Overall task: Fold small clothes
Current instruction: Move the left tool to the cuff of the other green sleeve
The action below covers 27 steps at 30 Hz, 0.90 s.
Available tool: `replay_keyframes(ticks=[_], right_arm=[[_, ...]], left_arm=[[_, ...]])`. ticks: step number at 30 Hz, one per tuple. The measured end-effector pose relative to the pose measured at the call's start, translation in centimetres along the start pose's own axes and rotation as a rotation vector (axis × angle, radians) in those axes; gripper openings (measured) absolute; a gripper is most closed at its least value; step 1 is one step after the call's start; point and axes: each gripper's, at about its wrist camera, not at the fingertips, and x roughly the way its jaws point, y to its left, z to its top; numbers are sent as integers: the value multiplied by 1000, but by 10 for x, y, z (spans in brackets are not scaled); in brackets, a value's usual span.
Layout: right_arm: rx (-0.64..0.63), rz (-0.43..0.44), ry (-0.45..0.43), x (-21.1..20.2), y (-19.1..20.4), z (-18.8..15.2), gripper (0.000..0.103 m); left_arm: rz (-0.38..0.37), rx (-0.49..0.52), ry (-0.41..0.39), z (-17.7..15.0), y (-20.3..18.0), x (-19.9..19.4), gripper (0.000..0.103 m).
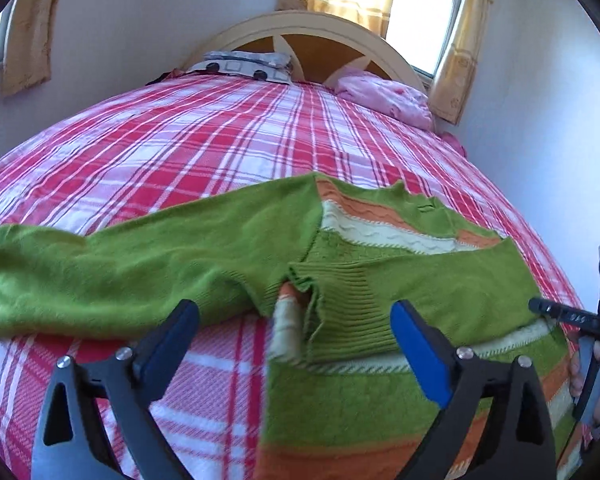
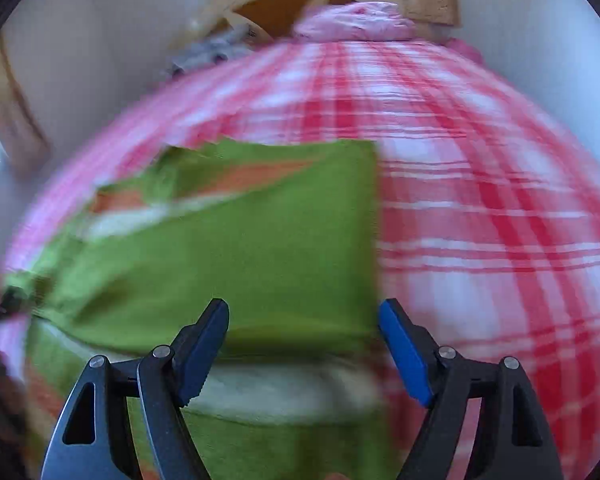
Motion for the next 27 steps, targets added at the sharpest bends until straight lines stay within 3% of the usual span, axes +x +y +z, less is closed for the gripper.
replay_keyframes(ticks=[2, 5, 8, 12, 15, 16, 20, 27], right_arm=[[23, -34, 30, 0, -4, 0, 78], [-26, -95, -71, -23, 15, 6, 78], [-109, -36, -163, -40, 48, 14, 78], [-171, 99, -99, -18, 75, 16, 78], [-141, 64, 37, 18, 71, 3, 78], [-153, 63, -2, 14, 70, -2, 78], [-183, 2, 21, -2, 80, -2, 78], [-301, 138, -32, 3, 176, 7, 78]], left_arm=[[1, -31, -5, -3, 10, -8, 99], [48, -36, -22, -6, 24, -24, 99], [118, -8, -35, -7, 38, -38, 99], [215, -3, -31, -7, 68, -47, 99], [286, -36, -20, -9, 100, -54, 99], [298, -43, -23, -10, 109, -57, 99], [399, -77, -13, -14, 151, -67, 99], [520, -263, -28, -18, 218, -97, 99]])
